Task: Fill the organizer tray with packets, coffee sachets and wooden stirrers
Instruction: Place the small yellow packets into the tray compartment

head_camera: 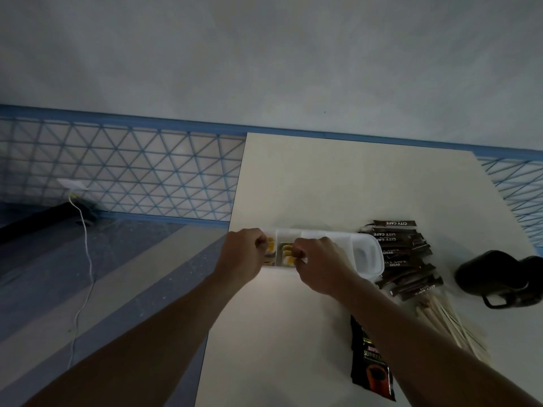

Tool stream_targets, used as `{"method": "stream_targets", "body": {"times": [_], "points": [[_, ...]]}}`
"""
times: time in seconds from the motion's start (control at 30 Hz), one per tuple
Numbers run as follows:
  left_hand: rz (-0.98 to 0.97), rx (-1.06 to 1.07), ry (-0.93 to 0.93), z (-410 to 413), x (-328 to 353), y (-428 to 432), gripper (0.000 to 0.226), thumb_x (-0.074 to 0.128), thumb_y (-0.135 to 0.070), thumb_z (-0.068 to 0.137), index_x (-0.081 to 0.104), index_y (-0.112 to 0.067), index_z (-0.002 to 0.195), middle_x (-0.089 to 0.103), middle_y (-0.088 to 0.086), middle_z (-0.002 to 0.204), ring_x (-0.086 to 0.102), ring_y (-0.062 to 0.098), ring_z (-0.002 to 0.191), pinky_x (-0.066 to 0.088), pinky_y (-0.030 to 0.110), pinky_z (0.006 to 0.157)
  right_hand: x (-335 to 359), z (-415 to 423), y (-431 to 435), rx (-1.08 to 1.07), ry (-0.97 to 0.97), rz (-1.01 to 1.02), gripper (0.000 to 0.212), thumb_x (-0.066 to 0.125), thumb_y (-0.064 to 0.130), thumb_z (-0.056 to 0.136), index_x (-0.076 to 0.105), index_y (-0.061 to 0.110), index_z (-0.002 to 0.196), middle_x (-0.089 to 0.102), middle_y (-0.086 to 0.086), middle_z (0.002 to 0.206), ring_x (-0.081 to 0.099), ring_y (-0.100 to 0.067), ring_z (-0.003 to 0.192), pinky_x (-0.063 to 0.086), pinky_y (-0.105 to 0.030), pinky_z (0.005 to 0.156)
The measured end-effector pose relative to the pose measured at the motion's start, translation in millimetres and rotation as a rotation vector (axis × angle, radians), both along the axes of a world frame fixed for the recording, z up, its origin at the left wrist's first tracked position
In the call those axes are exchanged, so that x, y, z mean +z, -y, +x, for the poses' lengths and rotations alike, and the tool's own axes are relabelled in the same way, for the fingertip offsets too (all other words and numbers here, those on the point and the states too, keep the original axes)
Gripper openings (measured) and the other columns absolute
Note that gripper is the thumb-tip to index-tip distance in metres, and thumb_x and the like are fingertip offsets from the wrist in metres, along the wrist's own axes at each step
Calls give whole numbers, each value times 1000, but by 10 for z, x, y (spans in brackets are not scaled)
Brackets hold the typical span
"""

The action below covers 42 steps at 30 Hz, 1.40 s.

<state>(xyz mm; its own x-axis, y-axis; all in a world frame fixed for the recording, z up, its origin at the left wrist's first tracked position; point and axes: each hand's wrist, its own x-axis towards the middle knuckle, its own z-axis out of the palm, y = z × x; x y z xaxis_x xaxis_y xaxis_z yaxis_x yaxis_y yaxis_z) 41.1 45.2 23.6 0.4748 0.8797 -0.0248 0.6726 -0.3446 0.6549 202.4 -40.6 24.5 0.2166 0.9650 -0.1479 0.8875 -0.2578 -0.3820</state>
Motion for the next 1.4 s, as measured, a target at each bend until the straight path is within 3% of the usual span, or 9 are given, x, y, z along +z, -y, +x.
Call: {"method": "stream_targets", "body": {"times": [0.17, 0.37, 0.57, 0.77, 1.03, 1.17, 1.3, 1.4], "points": [[-7, -1, -5, 63, -67, -26, 14, 61, -15, 92, 75, -12, 92, 74, 6, 86, 64, 13, 74, 42, 18, 62, -72, -15, -62, 6, -7, -40, 17, 56, 24, 85, 69, 24, 97, 72, 1, 94, 65, -24, 86, 56, -37, 77], [13, -50, 13, 31, -79, -99, 12, 66, -12, 89, 77, -10, 93, 76, 5, 87, 68, 15, 76, 52, 23, 70, -60, 9, -131, 17, -11, -4, 14, 61, 25, 83, 72, 25, 90, 72, 5, 89, 65, -20, 80, 55, -35, 70], [33, 0, 42, -15, -101, -144, 9, 71, -13, 85, 78, -14, 90, 76, 1, 87, 63, 8, 73, 44, 17, 69, -10, -115, -286, 52, 23, 47, 18, 62, 28, 82, 75, 35, 92, 63, 7, 91, 62, -20, 83, 35, -26, 62], [55, 0, 97, -50, -111, -153, 10, 71, -12, 84, 79, -11, 90, 77, 3, 87, 70, 17, 78, 53, 28, 79, -23, -266, -484, 116, 65, -97, 22, 65, 29, 84, 75, 36, 102, 67, 5, 97, 66, -23, 89, 41, -27, 67], [17, 11, 102, -67, -153, -166, 14, 66, -14, 89, 79, -13, 94, 77, 0, 89, 69, 10, 78, 42, 5, 71, -77, -330, -625, 202, 224, -188, 17, 63, 29, 83, 69, 23, 98, 69, -2, 92, 68, -27, 87, 42, -28, 64], [35, -14, 115, -79, -166, -174, 13, 67, -12, 88, 79, -12, 92, 77, 1, 85, 70, 11, 75, 49, 14, 73, -122, -326, -622, 189, 229, -177, 20, 63, 32, 84, 68, 23, 101, 67, -3, 95, 67, -28, 90, 39, -29, 65], [12, 0, 133, -83, -161, -206, 12, 69, -11, 85, 79, -11, 92, 77, 2, 85, 68, 10, 74, 39, 0, 67, -136, -286, -616, 178, 175, -174, 25, 63, 39, 84, 71, 29, 105, 66, 0, 95, 66, -26, 89, 40, -28, 66], [-26, -20, 98, -77, -167, -230, 13, 67, -12, 89, 78, -12, 96, 77, 2, 91, 67, 9, 79, 38, 4, 70, -100, -235, -622, 173, 112, -168, 26, 63, 40, 82, 73, 36, 106, 67, 4, 94, 64, -23, 87, 43, -27, 67]]}}
